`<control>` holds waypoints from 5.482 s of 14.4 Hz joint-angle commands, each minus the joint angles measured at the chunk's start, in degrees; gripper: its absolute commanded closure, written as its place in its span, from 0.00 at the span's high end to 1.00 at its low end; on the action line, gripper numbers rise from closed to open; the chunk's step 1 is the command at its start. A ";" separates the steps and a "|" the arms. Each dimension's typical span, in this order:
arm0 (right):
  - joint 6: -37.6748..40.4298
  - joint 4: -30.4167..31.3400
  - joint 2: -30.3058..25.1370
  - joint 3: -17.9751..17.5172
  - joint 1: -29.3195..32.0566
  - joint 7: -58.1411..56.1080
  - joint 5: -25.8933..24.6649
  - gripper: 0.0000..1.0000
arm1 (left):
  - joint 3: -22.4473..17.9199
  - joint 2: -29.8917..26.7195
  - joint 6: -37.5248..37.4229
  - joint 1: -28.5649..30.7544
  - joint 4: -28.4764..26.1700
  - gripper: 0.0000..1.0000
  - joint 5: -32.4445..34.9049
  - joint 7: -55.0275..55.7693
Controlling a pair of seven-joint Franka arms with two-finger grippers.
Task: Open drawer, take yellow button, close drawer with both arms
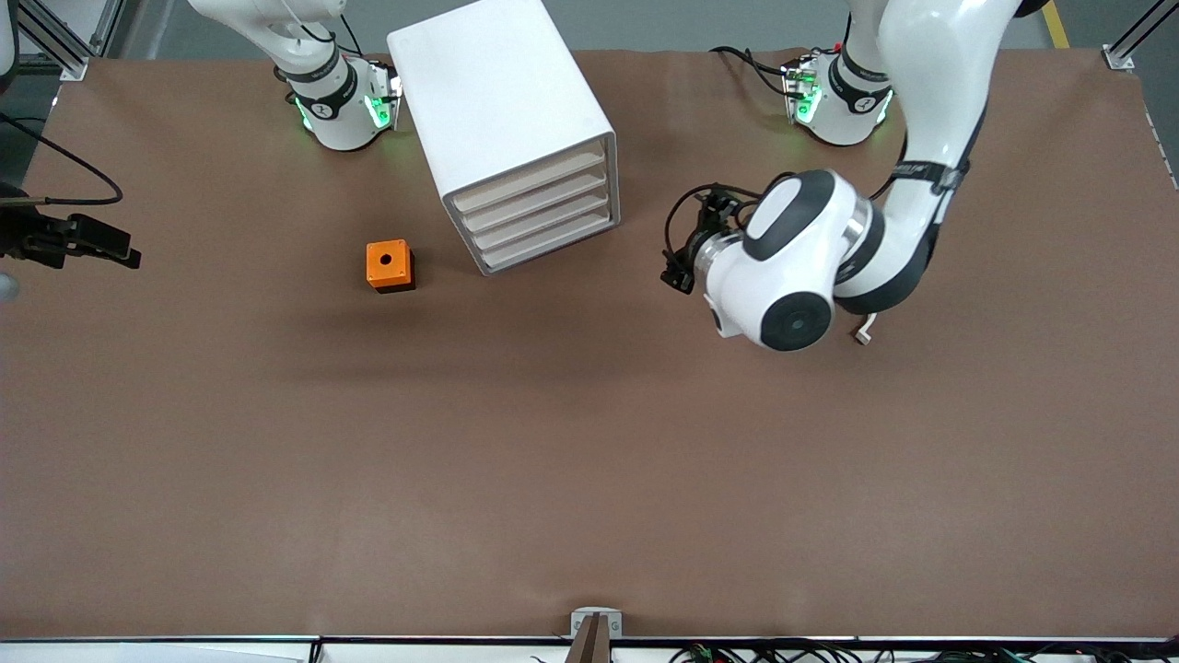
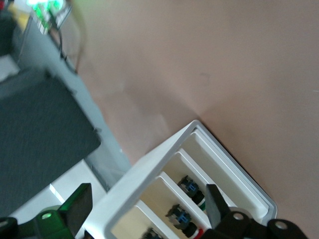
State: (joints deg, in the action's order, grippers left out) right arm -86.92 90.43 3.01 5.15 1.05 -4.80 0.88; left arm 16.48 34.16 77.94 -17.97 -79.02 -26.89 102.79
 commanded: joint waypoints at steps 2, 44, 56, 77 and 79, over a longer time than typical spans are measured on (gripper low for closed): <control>0.44 -1.66 3.05 -0.49 0.98 -0.65 -0.70 1.00 | -0.04 5.73 -1.92 -1.46 3.08 0.99 -7.36 10.66; -8.35 2.56 6.48 -0.93 -27.14 70.43 6.24 1.00 | -1.19 15.15 -0.95 -10.95 0.36 0.03 -26.72 29.66; -15.30 2.47 8.42 -0.84 -39.09 88.19 5.45 1.00 | -5.32 15.67 0.81 -4.45 0.62 0.09 -29.89 29.66; -24.88 2.56 18.25 -0.93 -55.97 115.45 -2.02 1.00 | -5.32 15.50 3.62 1.62 3.51 1.00 -31.91 22.30; -24.79 2.56 18.96 -0.93 -56.59 114.75 -2.02 1.00 | -5.23 15.41 3.53 2.41 4.22 1.00 -31.91 18.43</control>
State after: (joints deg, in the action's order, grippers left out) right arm -111.85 93.02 21.21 3.92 -54.35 109.66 -0.22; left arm 11.39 49.23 81.61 -16.16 -76.40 -57.59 124.66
